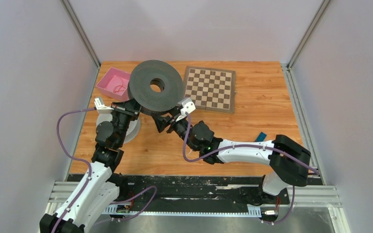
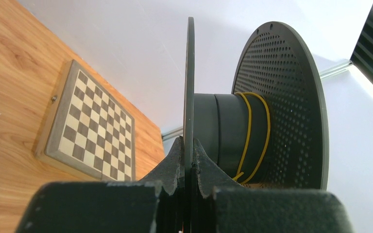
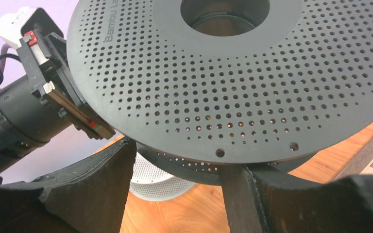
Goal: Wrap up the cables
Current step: Place the cable reel at the center of the board.
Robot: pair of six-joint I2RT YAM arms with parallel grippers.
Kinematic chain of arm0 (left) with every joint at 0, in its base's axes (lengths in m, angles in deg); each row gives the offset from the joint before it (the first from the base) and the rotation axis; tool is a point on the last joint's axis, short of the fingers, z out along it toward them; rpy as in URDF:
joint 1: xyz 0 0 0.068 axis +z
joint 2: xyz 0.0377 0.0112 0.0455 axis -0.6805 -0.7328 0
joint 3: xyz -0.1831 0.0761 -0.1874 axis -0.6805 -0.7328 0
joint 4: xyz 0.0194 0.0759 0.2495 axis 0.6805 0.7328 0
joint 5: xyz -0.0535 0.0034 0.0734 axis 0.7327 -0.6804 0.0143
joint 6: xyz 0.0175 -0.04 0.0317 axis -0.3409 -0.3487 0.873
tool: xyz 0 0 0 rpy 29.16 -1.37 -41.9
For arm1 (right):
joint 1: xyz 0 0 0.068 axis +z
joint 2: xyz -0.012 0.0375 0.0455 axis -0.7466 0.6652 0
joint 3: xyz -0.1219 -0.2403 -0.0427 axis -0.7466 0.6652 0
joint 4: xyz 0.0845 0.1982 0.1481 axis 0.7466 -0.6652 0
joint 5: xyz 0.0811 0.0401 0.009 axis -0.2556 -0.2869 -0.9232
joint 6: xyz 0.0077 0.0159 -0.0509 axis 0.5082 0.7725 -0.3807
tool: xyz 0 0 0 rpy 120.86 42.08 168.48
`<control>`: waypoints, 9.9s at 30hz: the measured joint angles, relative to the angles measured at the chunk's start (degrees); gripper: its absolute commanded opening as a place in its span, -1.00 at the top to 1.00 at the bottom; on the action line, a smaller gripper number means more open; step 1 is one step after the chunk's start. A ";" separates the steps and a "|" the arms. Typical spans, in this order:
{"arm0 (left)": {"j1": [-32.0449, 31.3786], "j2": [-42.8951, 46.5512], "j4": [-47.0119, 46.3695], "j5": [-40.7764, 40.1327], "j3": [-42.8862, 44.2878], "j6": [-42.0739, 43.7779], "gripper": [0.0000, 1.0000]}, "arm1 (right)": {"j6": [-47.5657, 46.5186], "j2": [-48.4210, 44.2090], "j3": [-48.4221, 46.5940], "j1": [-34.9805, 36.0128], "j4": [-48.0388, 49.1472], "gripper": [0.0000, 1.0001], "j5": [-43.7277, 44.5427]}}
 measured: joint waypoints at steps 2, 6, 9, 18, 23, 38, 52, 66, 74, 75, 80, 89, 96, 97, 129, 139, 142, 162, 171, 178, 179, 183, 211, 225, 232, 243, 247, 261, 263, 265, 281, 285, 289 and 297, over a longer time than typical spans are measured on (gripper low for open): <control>-0.02 0.00 0.04 0.20 0.00 0.00 1.00 | -0.22 -1.05 0.74 0.00 -1.16 -0.31 -0.79; -0.02 0.00 0.02 0.59 0.00 -0.04 1.00 | -0.98 -2.93 1.75 -0.13 -3.50 -0.32 -2.25; -0.04 0.00 -0.09 0.61 0.00 -0.09 1.00 | -1.53 -4.22 2.54 -0.39 -4.83 -0.32 -3.19; -0.04 0.72 0.07 0.74 0.00 -1.07 1.00 | -1.92 -9.70 6.10 -1.86 -9.09 -0.32 -5.70; -0.09 0.79 -0.61 1.14 0.00 -2.47 1.00 | -1.92 -11.91 8.11 -2.36 -12.52 -0.29 -7.80; -0.07 0.63 -1.09 2.73 0.02 -3.19 1.00 | -1.90 -26.53 16.74 -3.10 -21.44 -0.23 -17.35; 3.80 -5.57 0.20 21.92 3.10 -7.54 1.00 | 8.37 -31.71 13.14 -42.38 -25.53 0.13 -51.04; 3.85 -9.11 -1.70 29.59 5.01 -10.19 1.00 | 30.51 -24.96 9.79 -46.47 -10.78 0.21 -73.44; 3.85 -9.18 -2.14 29.68 5.01 -10.51 1.00 | 32.89 -24.35 9.79 -46.49 -10.99 0.33 -72.85; 3.85 -9.18 -2.34 29.68 5.01 -10.62 1.00 | 33.09 -24.17 9.79 -46.49 -11.19 0.42 -72.46; 3.85 -9.35 -3.82 29.68 5.01 -11.39 1.00 | 35.04 -23.21 9.77 -46.49 -11.78 1.00 -70.44; 3.85 -9.46 -6.25 27.85 4.48 -12.59 1.00 | 44.72 -20.70 11.58 -41.79 -5.29 1.00 -66.05; 3.85 -10.88 -8.00 25.88 4.13 -13.20 1.00 | 46.42 -20.35 11.91 -35.23 -4.63 1.00 -58.01; 3.85 -11.04 -8.02 25.73 4.13 -13.20 1.00 | 46.31 -20.24 11.91 -34.29 -4.72 1.00 -56.39; 1.36 -14.73 -8.85 16.35 1.73 -14.97 1.00 | 51.10 -8.87 9.20 -20.28 -2.05 1.00 -19.96; 1.64 -15.04 -10.05 14.23 1.09 -15.23 1.00 | 51.52 -6.58 6.58 -20.28 -3.65 0.75 -19.85; 1.64 -14.97 -10.62 13.68 0.31 -15.41 1.00 | 51.47 -7.32 6.58 -20.24 -5.51 0.65 -19.32; 1.01 -13.49 -11.06 15.91 -0.59 -15.69 1.00 | 43.71 -17.20 11.32 -20.02 -12.52 0.38 -17.62; 0.68 -13.22 -10.73 16.44 -0.59 -15.34 1.00 | 38.05 -23.15 15.82 -20.00 -13.99 0.23 -17.18; 0.72 -11.82 -11.47 16.59 -0.59 -15.32 1.00 | 32.09 -31.17 18.75 -21.40 -19.02 0.01 -17.00; 0.72 -11.82 -11.63 16.70 -0.59 -15.28 1.00 | 31.43 -32.52 18.75 -21.97 -19.93 -0.07 -17.29; 1.05 -11.85 -11.43 18.45 -0.59 -14.62 1.00 | 30.38 -37.05 18.34 -26.18 -22.38 -0.58 -23.02; 3.43 -18.23 -5.90 39.21 1.88 -0.72 0.97 | 52.09 -18.93 10.60 -42.38 -18.51 1.00 -66.40; 4.26 -19.61 -3.80 39.98 -0.66 0.85 0.49 | 68.87 -12.02 17.75 -43.63 1.53 1.00 -68.24; 4.17 -19.56 -2.73 39.95 -1.27 1.62 0.38 | 69.59 -12.04 19.34 -44.65 2.84 1.00 -67.80; 4.17 -19.56 -2.80 39.93 -3.89 1.38 0.27 | 70.14 -12.02 21.46 -46.97 3.28 1.00 -66.64; 4.17 -19.43 -2.56 39.89 -5.05 1.20 0.26 | 70.14 -11.04 22.56 -47.41 3.93 1.00 -66.58; 4.20 -6.10 12.98 31.80 -7.23 2.49 0.18 | 67.01 -6.93 24.94 -50.05 5.35 1.00 -66.34; 4.20 -3.82 15.76 30.08 -7.23 2.97 0.16 | 66.73 -6.10 25.79 -50.66 5.35 1.00 -66.29; 4.20 -2.03 18.51 28.09 -7.21 3.82 0.14 | 65.64 -5.49 26.43 -50.60 5.29 1.00 -66.47; 4.20 -8.20 29.35 25.38 3.34 19.67 0.19 | 65.16 8.07 26.71 -42.82 9.60 0.52 -68.32; 4.20 -10.97 29.38 27.65 3.65 21.88 0.19 | 64.37 9.14 25.49 -42.86 8.50 0.34 -68.41; 4.20 -12.50 29.27 29.05 3.63 22.60 0.19 | 61.77 8.33 24.20 -43.17 4.15 0.23 -67.89; 4.20 -14.21 28.76 29.99 3.37 23.54 0.20 | 54.86 3.80 23.45 -44.81 -7.54 0.30 -67.38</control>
